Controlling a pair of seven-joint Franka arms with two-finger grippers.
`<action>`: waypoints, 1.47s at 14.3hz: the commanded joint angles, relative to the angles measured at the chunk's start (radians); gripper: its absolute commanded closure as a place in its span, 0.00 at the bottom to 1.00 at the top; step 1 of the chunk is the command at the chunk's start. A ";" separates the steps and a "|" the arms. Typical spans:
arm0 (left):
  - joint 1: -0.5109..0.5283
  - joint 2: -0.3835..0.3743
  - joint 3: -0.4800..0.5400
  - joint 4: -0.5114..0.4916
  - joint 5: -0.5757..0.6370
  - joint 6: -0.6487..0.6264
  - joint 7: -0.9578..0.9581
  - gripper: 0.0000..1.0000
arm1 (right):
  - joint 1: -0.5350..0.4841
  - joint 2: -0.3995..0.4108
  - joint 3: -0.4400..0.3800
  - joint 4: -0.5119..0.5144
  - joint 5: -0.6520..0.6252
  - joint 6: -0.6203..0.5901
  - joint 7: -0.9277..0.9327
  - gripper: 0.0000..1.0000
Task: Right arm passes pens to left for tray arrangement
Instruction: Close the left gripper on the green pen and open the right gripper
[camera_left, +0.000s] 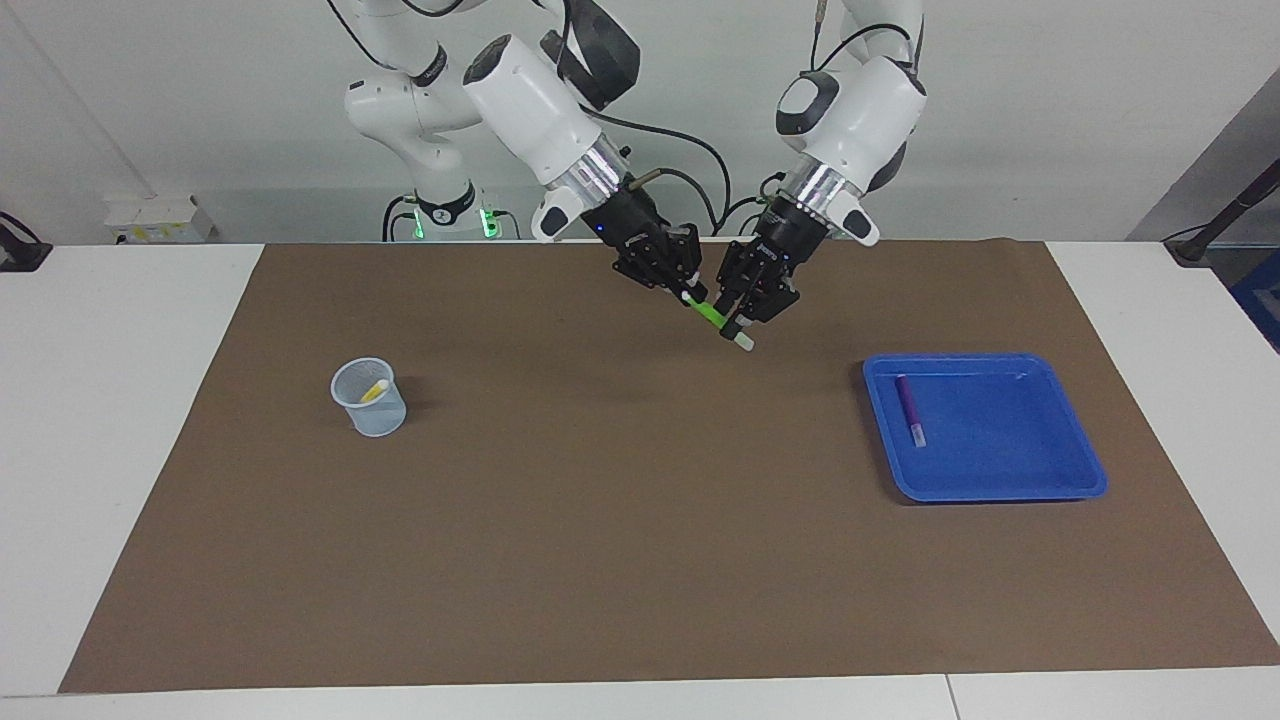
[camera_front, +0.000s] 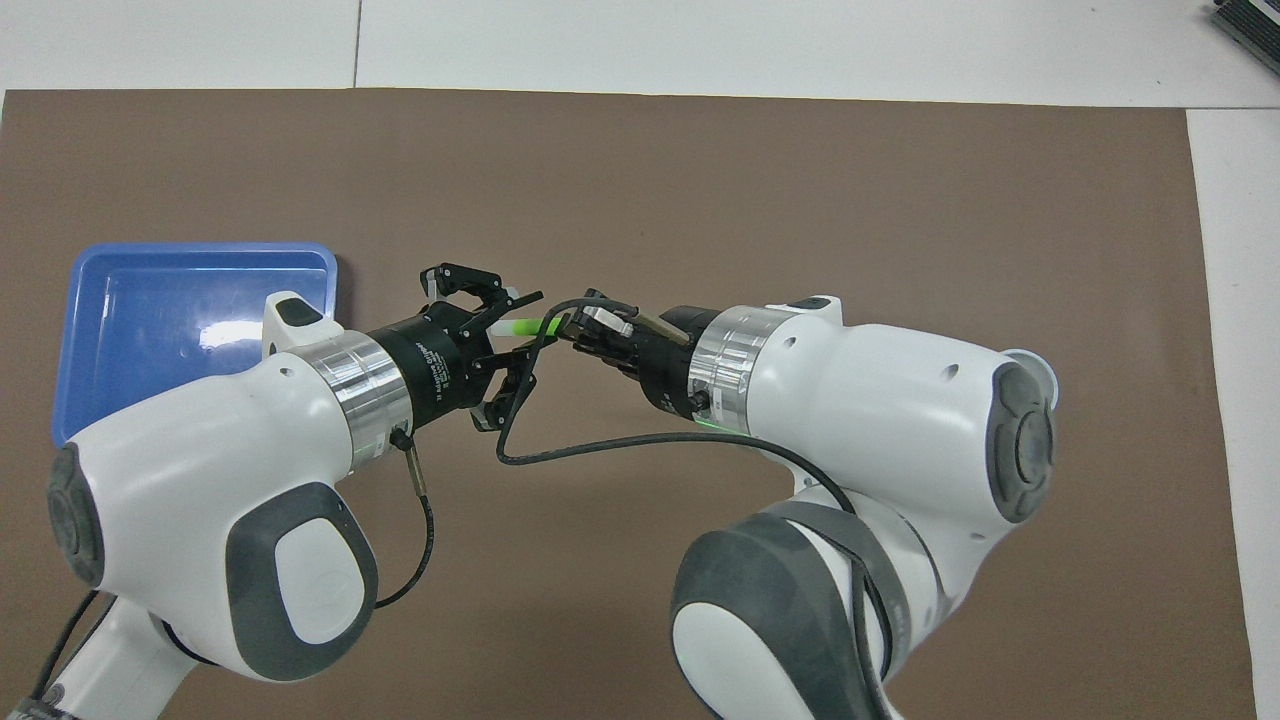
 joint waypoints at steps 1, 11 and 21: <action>-0.016 -0.030 0.014 -0.029 -0.016 0.015 -0.010 0.83 | -0.002 0.002 0.005 -0.004 0.026 0.006 -0.002 1.00; -0.016 -0.030 0.015 -0.019 -0.016 -0.032 -0.007 1.00 | -0.011 0.005 0.005 0.005 0.026 -0.008 0.001 0.69; 0.001 -0.045 0.029 -0.019 -0.015 -0.145 0.212 1.00 | -0.123 -0.035 -0.009 0.095 -0.180 -0.392 -0.098 0.00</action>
